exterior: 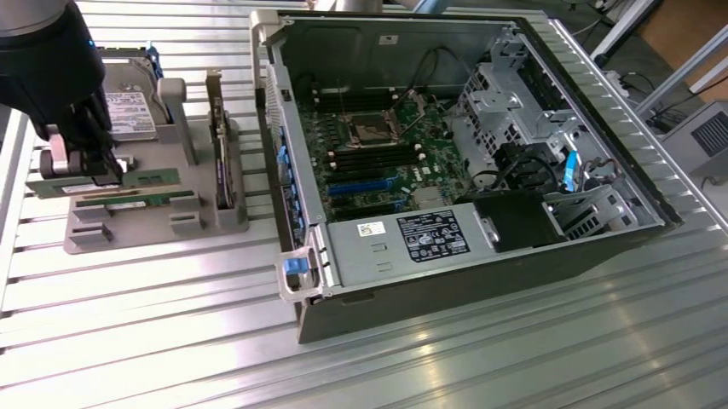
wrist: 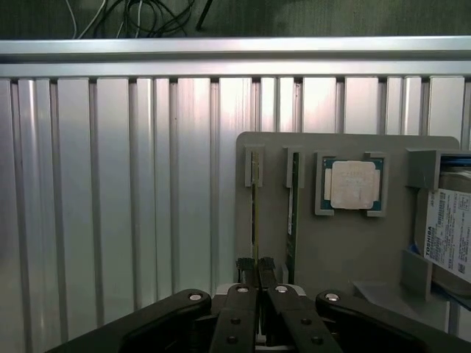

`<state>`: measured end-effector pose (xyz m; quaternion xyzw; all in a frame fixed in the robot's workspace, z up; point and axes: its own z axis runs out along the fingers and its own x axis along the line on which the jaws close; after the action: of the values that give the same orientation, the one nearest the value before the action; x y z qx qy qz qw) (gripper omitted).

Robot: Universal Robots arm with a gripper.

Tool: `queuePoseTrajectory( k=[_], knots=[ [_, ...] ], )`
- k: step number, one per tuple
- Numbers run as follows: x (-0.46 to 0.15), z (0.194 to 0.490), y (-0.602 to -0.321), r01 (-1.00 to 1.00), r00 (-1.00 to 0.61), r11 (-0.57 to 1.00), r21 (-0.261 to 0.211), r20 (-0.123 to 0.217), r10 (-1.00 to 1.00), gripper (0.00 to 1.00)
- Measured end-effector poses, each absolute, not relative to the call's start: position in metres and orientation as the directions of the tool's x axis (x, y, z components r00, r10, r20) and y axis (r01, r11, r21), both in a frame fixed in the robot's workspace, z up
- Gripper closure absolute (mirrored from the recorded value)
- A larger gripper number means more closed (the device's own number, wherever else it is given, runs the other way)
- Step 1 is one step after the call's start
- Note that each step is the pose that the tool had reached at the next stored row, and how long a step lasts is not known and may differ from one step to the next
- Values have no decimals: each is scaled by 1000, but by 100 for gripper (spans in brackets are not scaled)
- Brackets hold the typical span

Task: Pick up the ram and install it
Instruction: 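Pick up the ram and move it above insertion slot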

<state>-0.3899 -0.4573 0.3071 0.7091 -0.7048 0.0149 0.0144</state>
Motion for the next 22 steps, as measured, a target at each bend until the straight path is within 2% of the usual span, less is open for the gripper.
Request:
queuePoseTrajectory(
  k=[22],
  knots=[
    [-390,329,-457,-1000,6,-6,-1,41,-999,88]
  ],
)
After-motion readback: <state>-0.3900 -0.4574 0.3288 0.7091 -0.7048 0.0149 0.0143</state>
